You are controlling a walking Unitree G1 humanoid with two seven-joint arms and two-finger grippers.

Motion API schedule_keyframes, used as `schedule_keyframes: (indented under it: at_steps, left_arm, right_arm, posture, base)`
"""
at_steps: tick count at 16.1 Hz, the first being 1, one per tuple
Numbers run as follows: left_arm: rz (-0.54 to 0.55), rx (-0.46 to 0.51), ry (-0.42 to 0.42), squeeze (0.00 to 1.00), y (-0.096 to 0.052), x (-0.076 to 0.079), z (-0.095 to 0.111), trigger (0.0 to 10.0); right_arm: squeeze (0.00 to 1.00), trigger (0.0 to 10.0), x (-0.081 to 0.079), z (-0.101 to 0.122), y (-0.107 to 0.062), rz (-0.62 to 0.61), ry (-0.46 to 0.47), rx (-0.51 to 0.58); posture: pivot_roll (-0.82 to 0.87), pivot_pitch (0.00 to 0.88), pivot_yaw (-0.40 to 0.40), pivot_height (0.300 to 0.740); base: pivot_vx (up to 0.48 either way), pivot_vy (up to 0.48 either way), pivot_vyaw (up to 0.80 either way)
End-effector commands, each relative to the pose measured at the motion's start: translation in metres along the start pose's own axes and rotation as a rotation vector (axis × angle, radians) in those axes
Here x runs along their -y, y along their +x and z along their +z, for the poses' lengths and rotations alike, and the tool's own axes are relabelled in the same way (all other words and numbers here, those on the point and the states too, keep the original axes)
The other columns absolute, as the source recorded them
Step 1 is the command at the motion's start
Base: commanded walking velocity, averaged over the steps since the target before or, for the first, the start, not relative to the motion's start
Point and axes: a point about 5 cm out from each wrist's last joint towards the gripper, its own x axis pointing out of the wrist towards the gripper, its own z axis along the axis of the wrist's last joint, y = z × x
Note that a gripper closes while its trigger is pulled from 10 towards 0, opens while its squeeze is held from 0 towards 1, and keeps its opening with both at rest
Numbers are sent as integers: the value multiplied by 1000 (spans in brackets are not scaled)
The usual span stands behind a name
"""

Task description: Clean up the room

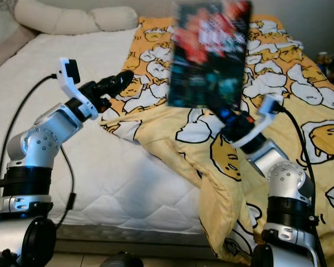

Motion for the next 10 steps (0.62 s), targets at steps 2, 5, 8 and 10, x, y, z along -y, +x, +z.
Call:
schedule_keyframes:
  at_steps: [2,5,8,10]
  left_arm:
    - [-84,-22,-223,0,3,1,-6,10000]
    - [-177,-42,-333,0,4,8,-12,10000]
    - [-313,-75,-366,0,1,23,-16,10000]
    - [-336,-80,-332,0,0,28,-21,510]
  right_arm:
    - [0,0,-17,-9,10,97,18,-55]
    - [0,0,-20,-21,13,96,47,-100]
    - [0,0,-25,-32,13,103,87,-152]
    - [0,0,-28,-38,15,113,98,-186]
  posture:
    - [-8,0,65,740]
    - [-8,0,55,740]
    - [-5,0,42,740]
    - [-7,0,33,740]
  base:
    - [0,0,0]
    - [0,0,0]
    - [0,0,0]
    - [0,0,0]
